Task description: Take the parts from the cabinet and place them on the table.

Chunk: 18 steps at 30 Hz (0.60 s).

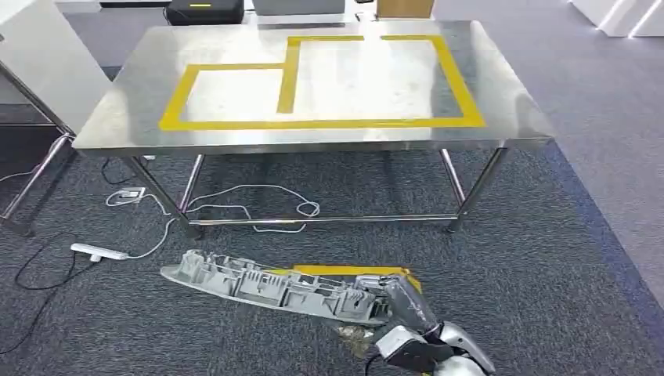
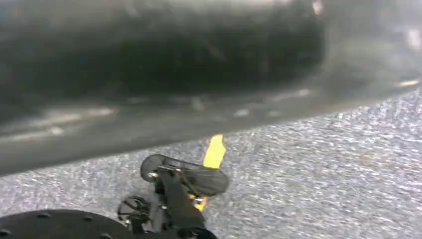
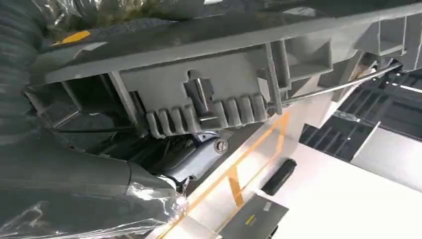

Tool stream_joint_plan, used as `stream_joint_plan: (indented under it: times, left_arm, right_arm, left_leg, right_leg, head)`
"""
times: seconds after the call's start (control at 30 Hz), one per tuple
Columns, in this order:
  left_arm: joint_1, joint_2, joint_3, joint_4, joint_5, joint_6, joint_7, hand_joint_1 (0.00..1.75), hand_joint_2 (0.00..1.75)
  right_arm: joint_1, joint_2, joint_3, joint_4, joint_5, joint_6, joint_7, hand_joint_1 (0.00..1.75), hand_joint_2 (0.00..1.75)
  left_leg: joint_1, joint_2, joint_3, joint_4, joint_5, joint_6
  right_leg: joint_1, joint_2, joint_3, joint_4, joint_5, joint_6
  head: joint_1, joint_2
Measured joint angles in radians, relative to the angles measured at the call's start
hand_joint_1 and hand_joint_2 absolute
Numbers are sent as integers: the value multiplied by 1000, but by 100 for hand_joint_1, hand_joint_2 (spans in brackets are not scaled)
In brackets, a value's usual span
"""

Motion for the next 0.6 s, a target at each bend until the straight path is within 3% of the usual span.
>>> stream_joint_plan:
  times: [0.1,0.17,0.27,0.3,0.33,0.37,0.43,0.5,0.6]
  left_arm:
    - [4,-1,5,0,0,-1,0,0,0]
    - [2,-2,7,0,0,-5,-1,0,0]
    - [-1,1,10,0,-3,-7,-1,0,0]
    - [0,1,11,0,-4,-8,-1,0,0]
    - [1,1,11,0,-5,-10,-1,0,0]
    - [2,1,12,0,-6,-10,-1,0,0]
    - [1,0,12,0,-7,-11,-1,0,0]
    - [-3,1,13,0,-7,-11,-1,0,0]
    - [-4,1,14,0,-9,-11,-1,0,0]
  right_arm:
    - [-11,0,0,-1,0,0,2,164,175]
    - [-19,0,-2,-5,0,0,4,164,175]
    - [-34,0,-10,-6,-2,-4,10,164,175]
    - [-35,0,-12,-6,-1,-5,13,164,175]
    - [-35,0,-15,-6,-1,-6,17,164,175]
    - [-38,0,-16,-6,-1,-7,19,164,175]
    - [-44,0,-16,-9,-1,-7,19,164,175]
    - [-49,0,-16,-14,-2,-7,18,164,175]
    - [-50,0,-19,-17,-2,-15,21,164,175]
  left_leg:
    - [1,-1,1,-7,-2,19]
    - [5,0,11,-12,-5,33]
    - [3,0,16,-11,-13,41]
    - [3,-1,21,-11,-17,41]
    - [3,-2,29,-11,-23,40]
    - [3,-3,38,-11,-29,38]
    - [3,-4,60,-11,-43,32]
    - [-4,-5,58,-7,-53,20]
    - [-2,-1,59,-13,-54,6]
  right_leg:
    - [-1,-2,6,-7,-4,17]
    - [-3,-3,-26,54,-38,25]
    - [-6,-3,-168,304,-131,33]
    - [-6,-3,-198,341,-126,33]
    - [-6,-3,-199,321,-92,33]
    - [-6,-4,-176,260,-40,31]
    - [-6,-5,-96,70,69,22]
    - [-1,-6,-57,11,49,13]
    - [0,0,-62,13,42,1]
  head:
    - [2,0]
    - [9,0]
    - [12,0]
    - [13,0]
    - [12,0]
    - [13,0]
    - [13,0]
    - [13,0]
    - [8,0]
